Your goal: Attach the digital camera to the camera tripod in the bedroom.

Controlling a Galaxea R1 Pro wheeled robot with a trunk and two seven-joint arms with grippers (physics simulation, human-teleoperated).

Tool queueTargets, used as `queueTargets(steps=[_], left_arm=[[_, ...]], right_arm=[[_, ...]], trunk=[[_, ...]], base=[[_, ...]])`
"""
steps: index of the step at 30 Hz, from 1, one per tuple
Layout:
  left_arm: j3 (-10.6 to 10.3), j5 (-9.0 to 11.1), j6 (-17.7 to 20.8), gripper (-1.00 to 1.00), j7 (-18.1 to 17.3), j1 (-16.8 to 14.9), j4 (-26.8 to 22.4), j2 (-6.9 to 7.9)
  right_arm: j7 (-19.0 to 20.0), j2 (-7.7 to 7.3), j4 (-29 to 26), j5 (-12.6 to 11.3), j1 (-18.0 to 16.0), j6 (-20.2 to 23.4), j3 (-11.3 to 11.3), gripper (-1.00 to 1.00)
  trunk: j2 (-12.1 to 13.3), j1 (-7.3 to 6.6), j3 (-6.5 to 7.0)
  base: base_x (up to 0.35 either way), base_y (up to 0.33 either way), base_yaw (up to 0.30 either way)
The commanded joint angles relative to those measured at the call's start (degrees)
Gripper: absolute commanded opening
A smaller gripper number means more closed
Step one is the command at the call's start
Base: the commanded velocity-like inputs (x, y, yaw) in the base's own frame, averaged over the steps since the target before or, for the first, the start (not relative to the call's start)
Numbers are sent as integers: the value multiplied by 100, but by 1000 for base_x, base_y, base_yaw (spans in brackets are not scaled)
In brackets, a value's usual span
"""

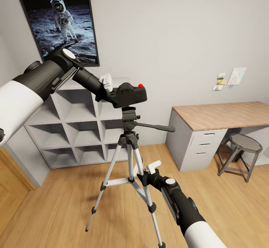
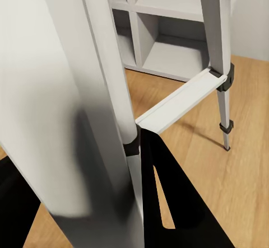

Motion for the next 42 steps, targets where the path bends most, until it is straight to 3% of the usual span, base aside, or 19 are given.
queueTargets(steps=[1,8,9,11,33,39,42], left_arm=[[-36,50,45,-100,13,-13,-4,9],[-42,50,46,-100,82,-14,-5,9],[-44,50,48,100,110,-14,-5,9],[-45,49,51,100,138,-14,-5,9],[-42,49,49,100,253,-13,1,11],[0,78,116,100,509,-12,48,76],[139,99,234,100,671,-11,61,155]], right_arm=[[62,3,25,92,-2,53,-15,-100],[62,3,25,92,-2,53,-15,-100],[62,3,25,92,-2,53,-15,-100],[62,3,300,153,-2,92,-15,-100],[62,3,300,153,-4,92,-15,-100],[62,1,300,153,-4,92,-15,-100],[62,0,299,153,-5,92,-15,-100]], trunk=[[-11,5,-14],[-11,5,-14],[-11,5,-14],[-11,5,-14],[-11,5,-14],[-11,5,-14],[-11,5,-14]], base=[[0,0,0],[0,0,0],[0,0,0],[0,0,0],[0,0,0],[0,0,0],[0,0,0]])
